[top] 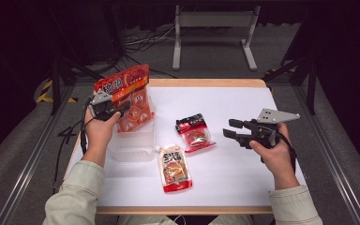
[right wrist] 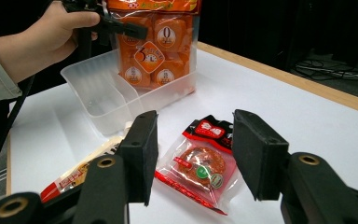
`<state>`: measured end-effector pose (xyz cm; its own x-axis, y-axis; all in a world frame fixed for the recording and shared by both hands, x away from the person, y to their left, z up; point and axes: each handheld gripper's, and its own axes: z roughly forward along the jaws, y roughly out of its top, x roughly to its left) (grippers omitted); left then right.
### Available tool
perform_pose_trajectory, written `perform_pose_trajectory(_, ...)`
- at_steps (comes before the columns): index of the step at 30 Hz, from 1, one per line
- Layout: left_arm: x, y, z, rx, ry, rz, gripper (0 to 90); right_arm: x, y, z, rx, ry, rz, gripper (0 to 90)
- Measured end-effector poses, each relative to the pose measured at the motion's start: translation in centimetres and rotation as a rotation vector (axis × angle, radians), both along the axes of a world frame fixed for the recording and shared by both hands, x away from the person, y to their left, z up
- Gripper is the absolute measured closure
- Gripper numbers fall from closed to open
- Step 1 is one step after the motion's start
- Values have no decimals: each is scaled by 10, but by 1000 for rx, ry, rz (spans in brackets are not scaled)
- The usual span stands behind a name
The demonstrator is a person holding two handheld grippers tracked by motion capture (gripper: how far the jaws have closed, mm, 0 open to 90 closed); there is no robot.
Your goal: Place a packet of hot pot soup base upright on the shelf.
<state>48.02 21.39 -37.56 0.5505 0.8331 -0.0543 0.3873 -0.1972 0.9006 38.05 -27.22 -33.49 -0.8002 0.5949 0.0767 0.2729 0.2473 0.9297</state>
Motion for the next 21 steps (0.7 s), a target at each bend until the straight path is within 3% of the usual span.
perform_pose_trajectory(5,1,2,1,3,24,30,601,1,1,-1,-4,3,0,507)
perform_pose_trajectory(7,0,2,2,-23,34,41,572,1,0,-1,-2,4,-1,507)
perform_pose_trajectory(10,-1,1,5,-55,32,60,387,0,0,-1,-1,6,-2,507)
perform_pose_trajectory(14,-8,4,11,-43,9,99,164,0,-1,0,0,0,-3,505)
perform_pose_trajectory(21,-29,12,21,-70,-12,67,83,0,-4,-1,-3,-6,-19,479)
